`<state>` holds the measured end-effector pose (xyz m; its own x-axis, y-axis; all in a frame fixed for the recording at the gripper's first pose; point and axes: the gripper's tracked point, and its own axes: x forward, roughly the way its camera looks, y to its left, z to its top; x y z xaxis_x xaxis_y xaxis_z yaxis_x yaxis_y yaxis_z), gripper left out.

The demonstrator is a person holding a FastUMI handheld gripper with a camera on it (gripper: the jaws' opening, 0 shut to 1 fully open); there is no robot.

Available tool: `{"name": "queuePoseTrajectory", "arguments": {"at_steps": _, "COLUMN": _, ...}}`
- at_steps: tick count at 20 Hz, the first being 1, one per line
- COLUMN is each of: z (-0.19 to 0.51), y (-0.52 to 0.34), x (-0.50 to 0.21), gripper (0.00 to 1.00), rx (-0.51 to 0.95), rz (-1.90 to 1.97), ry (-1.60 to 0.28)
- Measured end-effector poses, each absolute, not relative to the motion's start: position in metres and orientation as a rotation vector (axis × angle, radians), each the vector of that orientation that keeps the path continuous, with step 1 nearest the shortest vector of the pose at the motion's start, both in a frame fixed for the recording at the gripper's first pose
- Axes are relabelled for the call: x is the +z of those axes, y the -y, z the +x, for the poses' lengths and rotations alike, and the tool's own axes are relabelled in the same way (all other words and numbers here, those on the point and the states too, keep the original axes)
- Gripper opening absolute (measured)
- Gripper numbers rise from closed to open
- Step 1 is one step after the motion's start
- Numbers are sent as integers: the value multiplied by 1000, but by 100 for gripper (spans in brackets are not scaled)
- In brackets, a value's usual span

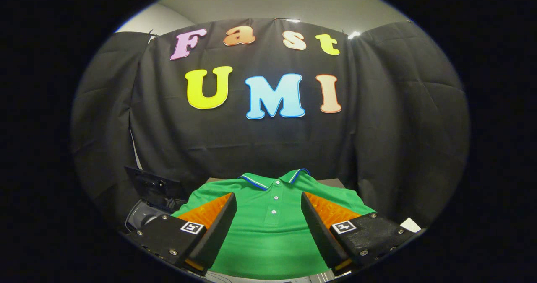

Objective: Put the clothes into the washing machine and then close the washing machine lid.

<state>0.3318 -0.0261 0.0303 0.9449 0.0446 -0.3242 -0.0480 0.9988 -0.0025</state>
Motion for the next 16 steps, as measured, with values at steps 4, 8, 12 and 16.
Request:
{"name": "queuePoseTrajectory", "arguments": {"at_steps": 4, "z": 355, "y": 33, "x": 4, "gripper": 95, "rx": 36, "rz": -61, "ry": -391}}
{"name": "queuePoseTrajectory", "arguments": {"at_steps": 8, "z": 367, "y": 36, "x": -18, "gripper": 95, "rx": 44, "rz": -72, "ry": -459}}
{"name": "queuePoseTrajectory", "arguments": {"at_steps": 12, "z": 376, "y": 38, "x": -34, "gripper": 95, "rx": 60, "rz": -66, "ry": -517}}
{"name": "queuePoseTrajectory", "arguments": {"at_steps": 16, "z": 380, "y": 34, "x": -56, "gripper": 95, "rx": 93, "rz": -45, "ry": -611}}
